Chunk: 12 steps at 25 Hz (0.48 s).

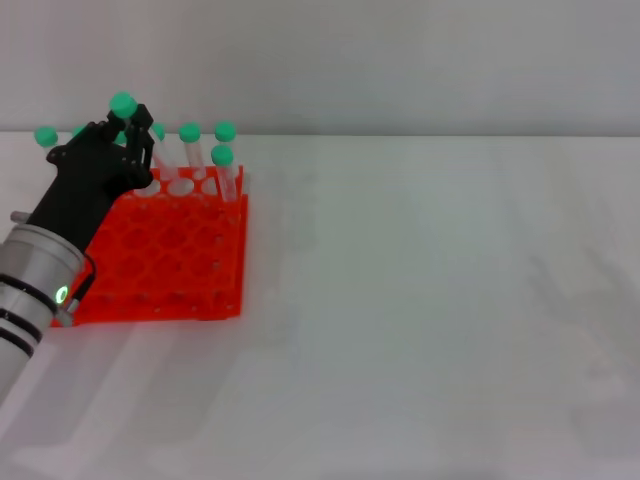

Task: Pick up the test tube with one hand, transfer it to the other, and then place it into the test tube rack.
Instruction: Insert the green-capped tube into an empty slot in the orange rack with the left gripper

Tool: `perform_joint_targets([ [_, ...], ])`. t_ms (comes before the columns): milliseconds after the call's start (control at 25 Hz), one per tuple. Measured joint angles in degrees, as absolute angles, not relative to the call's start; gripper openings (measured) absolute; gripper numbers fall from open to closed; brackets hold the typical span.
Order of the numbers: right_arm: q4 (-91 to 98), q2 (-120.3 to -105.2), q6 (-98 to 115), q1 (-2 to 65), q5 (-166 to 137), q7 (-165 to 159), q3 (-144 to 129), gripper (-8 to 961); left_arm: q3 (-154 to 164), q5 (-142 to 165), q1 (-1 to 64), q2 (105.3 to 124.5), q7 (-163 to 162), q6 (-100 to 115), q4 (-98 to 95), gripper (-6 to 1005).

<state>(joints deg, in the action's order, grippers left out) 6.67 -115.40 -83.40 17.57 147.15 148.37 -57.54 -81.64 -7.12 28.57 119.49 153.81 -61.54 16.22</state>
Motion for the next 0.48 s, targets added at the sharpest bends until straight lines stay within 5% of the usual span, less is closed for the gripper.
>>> perform_joint_targets([
  [480,6.68,-115.52,-83.41,18.42,147.22,148.36,-57.69,647,-81.12,-6.38,31.06,119.5,154.07,-55.93,15.99,217],
])
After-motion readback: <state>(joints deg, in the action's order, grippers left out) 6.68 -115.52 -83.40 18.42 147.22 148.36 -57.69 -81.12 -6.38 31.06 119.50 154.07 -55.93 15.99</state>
